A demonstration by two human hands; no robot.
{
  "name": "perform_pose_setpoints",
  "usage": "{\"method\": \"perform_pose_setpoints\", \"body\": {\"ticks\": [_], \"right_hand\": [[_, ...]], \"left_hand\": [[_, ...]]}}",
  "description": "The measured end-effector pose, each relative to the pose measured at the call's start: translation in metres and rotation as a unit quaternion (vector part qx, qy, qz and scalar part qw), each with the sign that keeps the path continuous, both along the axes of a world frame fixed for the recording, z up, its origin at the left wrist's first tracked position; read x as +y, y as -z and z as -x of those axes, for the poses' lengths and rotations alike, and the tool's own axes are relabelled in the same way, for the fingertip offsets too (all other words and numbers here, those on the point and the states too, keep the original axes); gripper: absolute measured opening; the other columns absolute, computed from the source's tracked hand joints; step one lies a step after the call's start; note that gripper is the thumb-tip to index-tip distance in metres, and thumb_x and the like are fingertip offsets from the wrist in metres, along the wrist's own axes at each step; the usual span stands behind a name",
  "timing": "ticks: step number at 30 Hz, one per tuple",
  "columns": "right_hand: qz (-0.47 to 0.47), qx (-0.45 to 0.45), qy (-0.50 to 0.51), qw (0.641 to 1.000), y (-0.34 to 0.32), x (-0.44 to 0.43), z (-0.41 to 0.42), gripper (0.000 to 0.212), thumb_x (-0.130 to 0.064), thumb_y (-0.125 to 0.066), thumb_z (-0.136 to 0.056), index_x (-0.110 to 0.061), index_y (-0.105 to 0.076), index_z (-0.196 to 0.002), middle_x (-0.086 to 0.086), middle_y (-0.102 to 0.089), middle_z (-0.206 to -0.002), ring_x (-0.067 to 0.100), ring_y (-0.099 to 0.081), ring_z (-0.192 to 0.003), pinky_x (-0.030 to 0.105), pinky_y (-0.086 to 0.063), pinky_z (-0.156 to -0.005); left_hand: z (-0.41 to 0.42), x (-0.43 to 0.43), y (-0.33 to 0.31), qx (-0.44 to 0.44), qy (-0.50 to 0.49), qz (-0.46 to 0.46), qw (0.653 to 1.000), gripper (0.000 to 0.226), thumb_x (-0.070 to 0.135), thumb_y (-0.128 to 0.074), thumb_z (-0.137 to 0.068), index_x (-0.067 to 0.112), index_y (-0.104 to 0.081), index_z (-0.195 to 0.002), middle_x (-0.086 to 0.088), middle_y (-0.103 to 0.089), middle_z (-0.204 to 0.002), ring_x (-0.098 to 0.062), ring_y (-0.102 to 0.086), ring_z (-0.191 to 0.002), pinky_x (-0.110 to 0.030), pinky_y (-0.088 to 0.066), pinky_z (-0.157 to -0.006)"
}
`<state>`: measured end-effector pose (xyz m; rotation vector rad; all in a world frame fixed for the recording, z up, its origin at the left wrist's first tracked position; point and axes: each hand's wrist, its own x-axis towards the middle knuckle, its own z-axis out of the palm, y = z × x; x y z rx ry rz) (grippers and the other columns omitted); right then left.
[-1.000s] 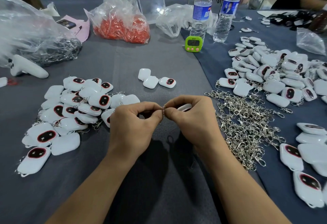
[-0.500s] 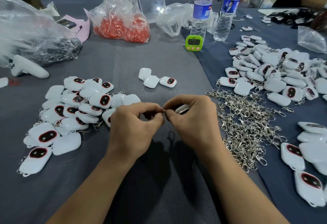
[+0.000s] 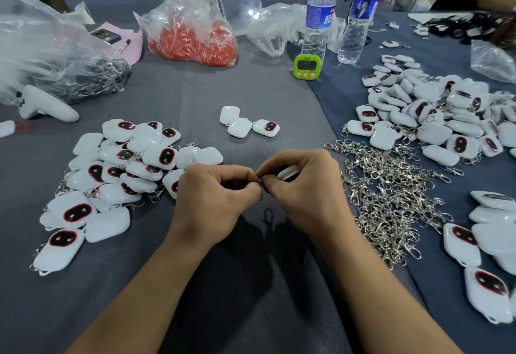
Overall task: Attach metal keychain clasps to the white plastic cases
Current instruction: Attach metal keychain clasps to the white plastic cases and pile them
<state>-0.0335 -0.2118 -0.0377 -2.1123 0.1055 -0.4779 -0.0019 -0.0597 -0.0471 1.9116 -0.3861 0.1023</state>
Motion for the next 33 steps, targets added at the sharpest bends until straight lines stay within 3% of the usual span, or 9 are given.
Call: {"method": "perform_pose_setpoints", "body": {"ticks": [5, 8, 11, 14, 19, 21, 24, 28, 33], "right_hand": [[-0.025, -0.038, -0.015, 0.999, -0.001, 0.0, 0.001, 0.018, -0.007, -0.081, -0.074, -0.025, -0.079, -0.07, -0.016, -0.069, -0.062, 0.004, -0.062, -0.058, 0.012, -0.042, -0.057], [-0.061, -0.043, -0.021, 0.997, -0.003, -0.002, 0.0, 0.016, -0.008, -0.081, -0.074, -0.024, -0.079, -0.072, -0.012, -0.07, -0.063, 0.005, -0.062, -0.057, 0.016, -0.044, -0.057], [-0.11, -0.01, -0.016, 0.994, -0.003, -0.001, -0.001, 0.013, -0.013, -0.081, -0.074, -0.025, -0.079, -0.072, -0.005, -0.071, -0.062, 0.01, -0.06, -0.055, 0.028, -0.047, -0.053], [-0.223, 0.077, 0.026, 0.971, 0.0, 0.002, -0.005, 0.007, -0.017, -0.082, -0.076, -0.018, -0.077, -0.072, -0.002, -0.068, -0.061, 0.014, -0.055, -0.054, 0.031, -0.049, -0.052], [-0.453, 0.108, 0.032, 0.885, -0.002, -0.002, -0.015, 0.027, 0.012, -0.051, -0.084, -0.011, -0.062, -0.075, 0.008, -0.062, -0.078, 0.015, -0.054, -0.064, 0.025, -0.051, -0.064], [-0.415, 0.114, 0.036, 0.902, -0.001, -0.002, -0.014, 0.034, 0.017, -0.042, -0.078, -0.01, -0.062, -0.074, 0.009, -0.058, -0.077, 0.016, -0.052, -0.064, 0.028, -0.045, -0.063], [-0.319, 0.085, 0.014, 0.944, 0.002, 0.0, -0.012, 0.04, 0.017, -0.048, -0.081, -0.018, -0.066, -0.075, 0.004, -0.053, -0.067, 0.014, -0.04, -0.059, 0.028, -0.03, -0.054], [-0.171, 0.045, 0.005, 0.984, 0.009, -0.002, -0.012, 0.03, 0.004, -0.064, -0.085, -0.023, -0.076, -0.082, -0.004, -0.065, -0.069, 0.01, -0.049, -0.06, 0.023, -0.041, -0.057], [-0.134, 0.045, 0.082, 0.987, 0.016, -0.005, -0.015, 0.017, -0.007, -0.074, -0.083, -0.023, -0.073, -0.088, -0.014, -0.072, -0.076, 0.002, -0.064, -0.07, 0.026, -0.055, -0.071]], "left_hand": [[0.0, -0.006, 0.0, 0.054, -0.012, 0.055, 0.997, 0.01, 0.021, -0.068, -0.063, 0.024, -0.077, -0.065, 0.005, -0.06, -0.054, -0.009, -0.046, -0.052, -0.027, -0.037, -0.051], [-0.002, -0.009, -0.001, 0.11, -0.009, 0.125, 0.986, 0.009, 0.015, -0.067, -0.06, 0.015, -0.076, -0.061, -0.004, -0.063, -0.059, -0.012, -0.052, -0.058, -0.029, -0.042, -0.058], [-0.002, -0.009, -0.002, 0.107, -0.012, 0.134, 0.985, 0.008, 0.015, -0.067, -0.061, 0.016, -0.075, -0.061, 0.002, -0.063, -0.059, -0.008, -0.053, -0.057, -0.021, -0.045, -0.057], [-0.002, -0.002, 0.002, -0.034, -0.071, -0.02, 0.997, 0.005, 0.024, -0.07, -0.067, 0.025, -0.073, -0.063, 0.014, -0.06, -0.053, -0.001, -0.05, -0.049, -0.011, -0.038, -0.052], [-0.007, 0.008, 0.004, -0.255, -0.065, -0.296, 0.918, 0.015, 0.017, -0.076, -0.072, 0.02, -0.066, -0.062, 0.007, -0.058, -0.058, -0.013, -0.045, -0.059, -0.028, -0.033, -0.062], [-0.008, 0.005, 0.006, -0.274, -0.022, -0.329, 0.903, 0.015, 0.014, -0.082, -0.068, 0.018, -0.069, -0.063, 0.004, -0.059, -0.059, -0.018, -0.048, -0.06, -0.031, -0.033, -0.067], [-0.008, -0.001, 0.009, -0.279, 0.023, -0.349, 0.895, 0.011, 0.014, -0.084, -0.068, 0.017, -0.073, -0.068, 0.003, -0.061, -0.063, -0.022, -0.052, -0.064, -0.036, -0.039, -0.069], [-0.012, -0.001, 0.011, -0.238, 0.039, -0.325, 0.914, 0.011, 0.015, -0.087, -0.07, 0.015, -0.078, -0.077, 0.001, -0.063, -0.066, -0.022, -0.053, -0.065, -0.034, -0.042, -0.068], [-0.014, 0.0, 0.012, -0.196, 0.049, -0.28, 0.938, 0.012, 0.015, -0.087, -0.073, 0.017, -0.08, -0.082, 0.002, -0.064, -0.067, -0.019, -0.052, -0.068, -0.028, -0.035, -0.067]]}}
